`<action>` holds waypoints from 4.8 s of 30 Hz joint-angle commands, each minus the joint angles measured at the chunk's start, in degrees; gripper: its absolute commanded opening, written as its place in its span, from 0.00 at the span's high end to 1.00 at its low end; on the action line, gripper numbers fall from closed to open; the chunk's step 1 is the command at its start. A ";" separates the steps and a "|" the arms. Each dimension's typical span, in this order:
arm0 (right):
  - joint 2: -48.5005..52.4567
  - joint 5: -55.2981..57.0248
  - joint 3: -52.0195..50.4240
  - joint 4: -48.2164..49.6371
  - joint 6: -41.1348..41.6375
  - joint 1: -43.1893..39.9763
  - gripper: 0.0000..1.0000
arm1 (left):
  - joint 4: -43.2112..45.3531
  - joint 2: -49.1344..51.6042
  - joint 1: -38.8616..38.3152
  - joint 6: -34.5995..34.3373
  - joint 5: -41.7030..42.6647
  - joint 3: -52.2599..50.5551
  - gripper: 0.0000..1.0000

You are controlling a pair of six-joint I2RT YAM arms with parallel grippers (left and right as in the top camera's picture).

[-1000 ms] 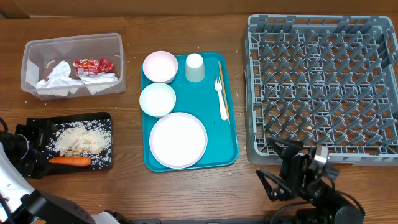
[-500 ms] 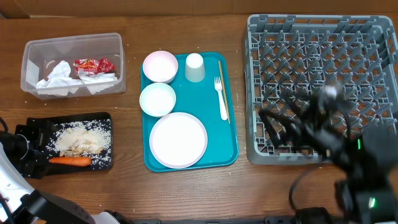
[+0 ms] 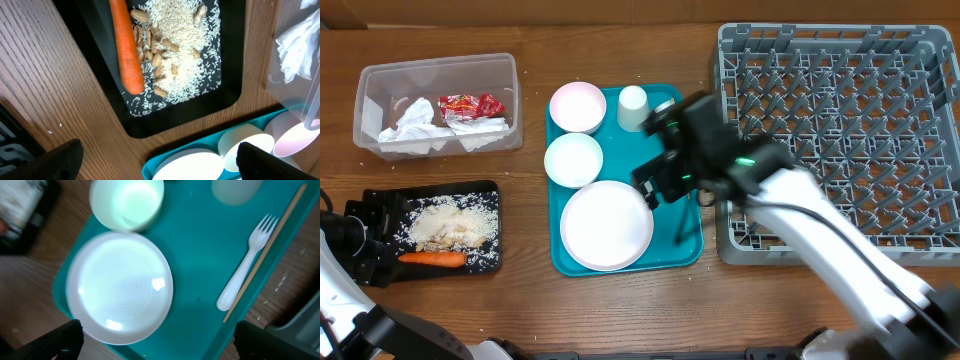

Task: Sort waste into correct bins and load items into the dishwasher rack
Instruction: 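Move the right gripper to the white plate and grasp its rim, then lift the plate and stand it upright in the rack's far right corner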

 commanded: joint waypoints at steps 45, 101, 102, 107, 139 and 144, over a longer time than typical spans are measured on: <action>26.77 5.64 3.50 -4.48 14.32 3.37 0.96 | 0.02 0.28 0.22 -0.74 0.24 -0.13 0.00; 10.97 46.18 14.32 20.04 -16.11 -50.36 0.96 | 0.02 0.28 0.22 -0.72 0.24 -0.13 0.00; 10.97 46.21 13.92 21.00 -17.31 -50.47 0.96 | 0.02 0.28 0.22 -0.74 0.24 -0.13 0.00; 11.28 46.10 12.31 23.45 -17.77 -50.64 0.96 | 0.02 0.28 0.22 -0.74 0.24 -0.13 0.00; 16.24 47.56 12.24 13.22 -4.48 -47.06 0.86 | 0.02 0.28 0.22 -0.74 0.24 -0.13 0.00; 15.61 46.97 12.50 8.15 -1.60 -47.06 0.25 | 0.02 0.28 0.22 -0.72 0.24 -0.13 0.00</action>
